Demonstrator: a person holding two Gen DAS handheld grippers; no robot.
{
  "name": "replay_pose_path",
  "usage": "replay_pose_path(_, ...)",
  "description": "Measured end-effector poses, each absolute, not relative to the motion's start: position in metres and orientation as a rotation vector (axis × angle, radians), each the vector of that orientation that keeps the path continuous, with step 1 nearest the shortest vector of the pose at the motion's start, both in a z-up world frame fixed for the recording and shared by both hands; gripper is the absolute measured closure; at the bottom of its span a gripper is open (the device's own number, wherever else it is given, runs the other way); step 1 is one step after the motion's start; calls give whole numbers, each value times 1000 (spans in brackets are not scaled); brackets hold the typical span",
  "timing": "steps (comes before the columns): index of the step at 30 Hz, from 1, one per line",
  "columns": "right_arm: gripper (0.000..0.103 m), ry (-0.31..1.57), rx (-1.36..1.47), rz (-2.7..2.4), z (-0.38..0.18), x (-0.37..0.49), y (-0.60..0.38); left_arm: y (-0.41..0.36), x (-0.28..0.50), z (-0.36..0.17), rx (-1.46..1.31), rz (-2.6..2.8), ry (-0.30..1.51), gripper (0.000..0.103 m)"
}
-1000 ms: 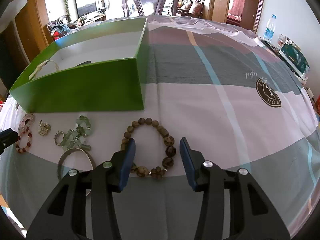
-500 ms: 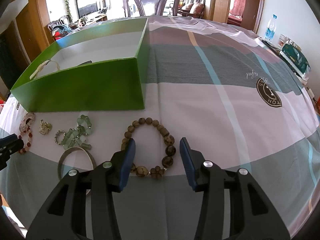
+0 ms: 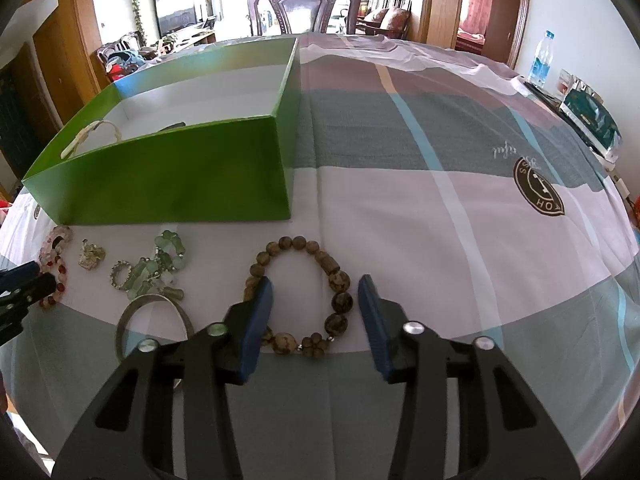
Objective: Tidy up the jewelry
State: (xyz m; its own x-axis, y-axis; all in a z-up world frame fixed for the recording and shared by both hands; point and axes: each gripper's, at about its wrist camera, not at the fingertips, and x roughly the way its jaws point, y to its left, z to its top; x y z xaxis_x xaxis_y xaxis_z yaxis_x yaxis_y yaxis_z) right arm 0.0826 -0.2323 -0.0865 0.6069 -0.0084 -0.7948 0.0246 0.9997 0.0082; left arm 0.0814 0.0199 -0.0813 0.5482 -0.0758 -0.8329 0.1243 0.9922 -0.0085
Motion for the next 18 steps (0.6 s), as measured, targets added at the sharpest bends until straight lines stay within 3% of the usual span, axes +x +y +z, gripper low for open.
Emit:
replay_pose_path(2,83,918,19,-9,-86,82,-232,19,82,-81,57,-115,979,71)
replay_pose_path(3,88,918,19,-3,-86,82,-232,20,82,-80,57,-109,978,81)
replay_pose_path(5,92,919,19,7,-86,81,-230,24,83,-79,53,-87,976,94)
replay_pose_path(11,92,906,23,34,-78,77,-225,34,78,-69,15,-94,962,95)
replay_pose_path(18,92,781,4,79,-31,63,-212,25,56,-20,8,-164,840,95)
